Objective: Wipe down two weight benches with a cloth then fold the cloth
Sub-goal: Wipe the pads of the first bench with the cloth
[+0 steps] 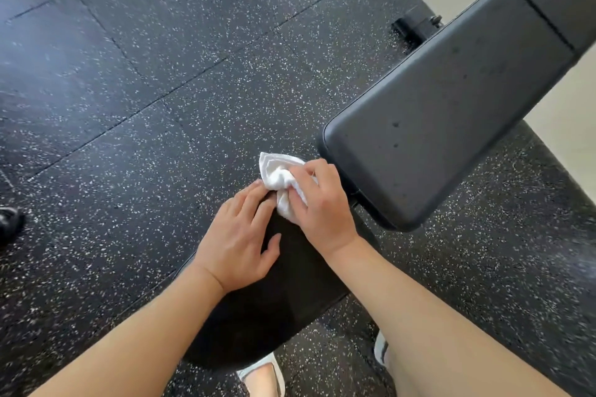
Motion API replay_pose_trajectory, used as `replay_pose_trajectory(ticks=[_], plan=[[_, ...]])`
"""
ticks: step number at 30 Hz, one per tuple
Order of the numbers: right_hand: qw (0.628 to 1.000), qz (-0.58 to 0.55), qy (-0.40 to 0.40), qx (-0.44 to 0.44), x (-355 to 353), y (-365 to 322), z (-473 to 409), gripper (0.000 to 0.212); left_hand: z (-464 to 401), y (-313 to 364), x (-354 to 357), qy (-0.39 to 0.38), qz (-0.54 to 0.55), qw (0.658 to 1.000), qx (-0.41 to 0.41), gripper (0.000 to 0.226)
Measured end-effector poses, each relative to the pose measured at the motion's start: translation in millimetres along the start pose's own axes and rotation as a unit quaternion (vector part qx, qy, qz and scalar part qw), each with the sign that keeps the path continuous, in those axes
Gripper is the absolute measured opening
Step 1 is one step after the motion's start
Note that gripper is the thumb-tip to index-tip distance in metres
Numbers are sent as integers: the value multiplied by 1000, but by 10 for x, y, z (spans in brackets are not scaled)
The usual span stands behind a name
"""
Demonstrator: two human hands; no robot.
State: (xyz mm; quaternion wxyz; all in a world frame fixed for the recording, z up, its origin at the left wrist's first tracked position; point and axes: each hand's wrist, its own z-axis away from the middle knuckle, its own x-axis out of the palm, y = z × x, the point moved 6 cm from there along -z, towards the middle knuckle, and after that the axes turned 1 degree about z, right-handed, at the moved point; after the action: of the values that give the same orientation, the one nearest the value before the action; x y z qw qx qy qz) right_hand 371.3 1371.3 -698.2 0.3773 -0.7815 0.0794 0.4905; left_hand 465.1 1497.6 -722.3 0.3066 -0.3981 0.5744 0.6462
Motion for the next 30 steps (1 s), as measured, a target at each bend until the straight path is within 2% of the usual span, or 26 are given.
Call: replay_pose_trajectory(ticks=[10,15,18,21,25,27,30], plan=[[998,-29,-45,-24,-90,94,197,21,44,34,-9,-17,3,999,-34,64],[992,-38,-114,-45,-405,344,585,22,33,344,-13,45,1,990,-137,49],[990,-62,-123,-37,-747,569,617,23,-147,641,81,83,10,980,-181,47],[991,-69,-110,-34,-1096,836,455,23,-453,798,176,122,-7,965,-233,49],[994,-55,-82,-36,-1316,1167,72,22,-744,892,326,188,-31,908,-372,50],[993,-57,-83,-56,-1271,1248,-76,24,-801,976,441,190,-65,896,-396,49],[983,-39,-134,-117,-1040,1248,-105,27,-803,962,529,189,-99,893,-396,48]])
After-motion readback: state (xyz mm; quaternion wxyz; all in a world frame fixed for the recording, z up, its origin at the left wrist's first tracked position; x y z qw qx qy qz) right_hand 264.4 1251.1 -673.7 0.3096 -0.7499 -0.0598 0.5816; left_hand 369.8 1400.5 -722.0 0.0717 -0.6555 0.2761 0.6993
